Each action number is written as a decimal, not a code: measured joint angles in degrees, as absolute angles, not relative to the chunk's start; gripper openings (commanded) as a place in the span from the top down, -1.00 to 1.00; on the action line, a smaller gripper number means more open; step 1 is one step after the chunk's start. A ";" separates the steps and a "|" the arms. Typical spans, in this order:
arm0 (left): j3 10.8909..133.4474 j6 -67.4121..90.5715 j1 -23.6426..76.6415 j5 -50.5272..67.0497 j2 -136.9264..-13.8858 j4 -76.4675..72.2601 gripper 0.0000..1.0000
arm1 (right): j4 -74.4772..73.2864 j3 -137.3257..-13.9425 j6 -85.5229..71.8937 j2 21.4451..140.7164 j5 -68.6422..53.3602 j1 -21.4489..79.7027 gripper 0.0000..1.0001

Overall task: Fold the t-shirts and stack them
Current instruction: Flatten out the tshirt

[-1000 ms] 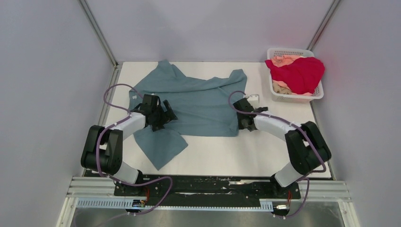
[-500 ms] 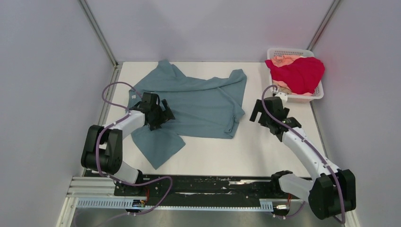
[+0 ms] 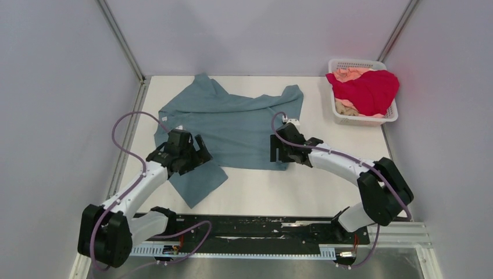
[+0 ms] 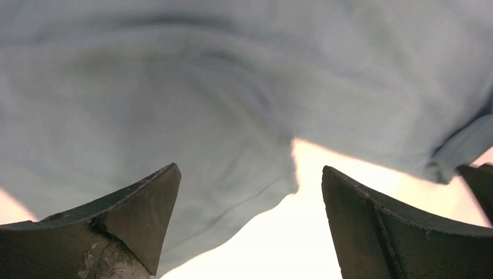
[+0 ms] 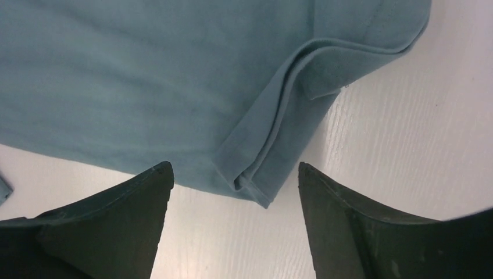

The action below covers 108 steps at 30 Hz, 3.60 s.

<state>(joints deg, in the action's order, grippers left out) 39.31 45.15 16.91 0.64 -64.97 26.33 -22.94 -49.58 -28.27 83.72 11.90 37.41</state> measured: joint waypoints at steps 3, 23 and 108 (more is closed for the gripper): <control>34.65 46.94 18.00 -1.19 -58.92 31.09 -1.00 | -22.17 -50.76 -29.45 86.96 12.82 37.41 -0.15; 27.33 57.89 21.61 -4.05 -44.97 51.86 -1.00 | -20.67 -51.48 -32.71 91.66 15.16 37.43 1.00; 116.33 21.71 25.89 -10.74 -45.58 26.33 1.00 | -29.50 -98.52 -21.30 46.11 -1.91 18.24 1.00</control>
<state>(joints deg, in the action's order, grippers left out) 116.33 21.71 25.89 -10.74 -45.58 26.33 -29.50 -98.52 -21.30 46.11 -1.91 18.24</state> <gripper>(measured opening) 0.008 0.006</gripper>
